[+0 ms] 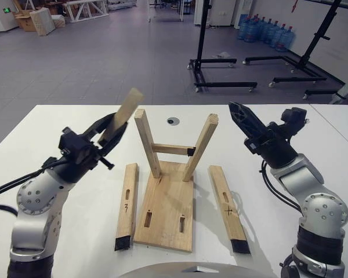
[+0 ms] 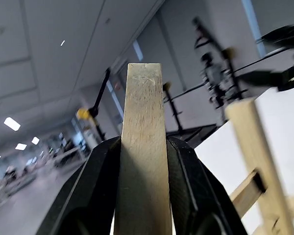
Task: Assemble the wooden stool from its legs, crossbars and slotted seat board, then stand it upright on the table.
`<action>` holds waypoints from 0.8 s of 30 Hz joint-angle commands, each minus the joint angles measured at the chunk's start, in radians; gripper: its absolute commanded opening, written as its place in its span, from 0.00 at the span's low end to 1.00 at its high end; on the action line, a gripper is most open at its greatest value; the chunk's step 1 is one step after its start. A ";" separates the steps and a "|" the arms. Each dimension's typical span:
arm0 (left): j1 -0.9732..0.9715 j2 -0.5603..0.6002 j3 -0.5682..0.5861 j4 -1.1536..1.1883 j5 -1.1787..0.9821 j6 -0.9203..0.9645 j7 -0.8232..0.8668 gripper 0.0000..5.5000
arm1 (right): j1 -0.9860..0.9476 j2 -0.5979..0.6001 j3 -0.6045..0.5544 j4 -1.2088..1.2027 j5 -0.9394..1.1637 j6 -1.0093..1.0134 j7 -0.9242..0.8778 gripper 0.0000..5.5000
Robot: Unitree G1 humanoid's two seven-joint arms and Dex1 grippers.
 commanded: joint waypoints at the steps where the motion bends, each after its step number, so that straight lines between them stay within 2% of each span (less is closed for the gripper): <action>1: -0.030 -0.017 -0.074 -0.057 -0.063 0.067 0.010 0.23 | -0.011 -0.003 0.058 -0.058 0.090 0.017 0.014 0.79; 3: -0.007 -0.005 -0.129 -0.044 -0.100 0.091 -0.041 0.23 | -0.001 -0.014 0.093 -0.060 0.100 0.029 0.050 0.79; 7: -0.003 0.005 -0.197 0.049 -0.041 0.038 -0.108 0.23 | -0.021 0.002 0.167 0.020 0.053 0.032 0.084 0.79; 15: -0.063 -0.017 -0.264 0.148 0.064 -0.040 -0.129 0.23 | -0.106 0.144 0.330 0.175 -0.071 0.011 0.059 0.79; 24: -0.079 -0.044 -0.259 0.204 0.130 -0.073 -0.070 0.23 | -0.092 0.206 0.327 0.184 -0.095 0.013 0.052 0.50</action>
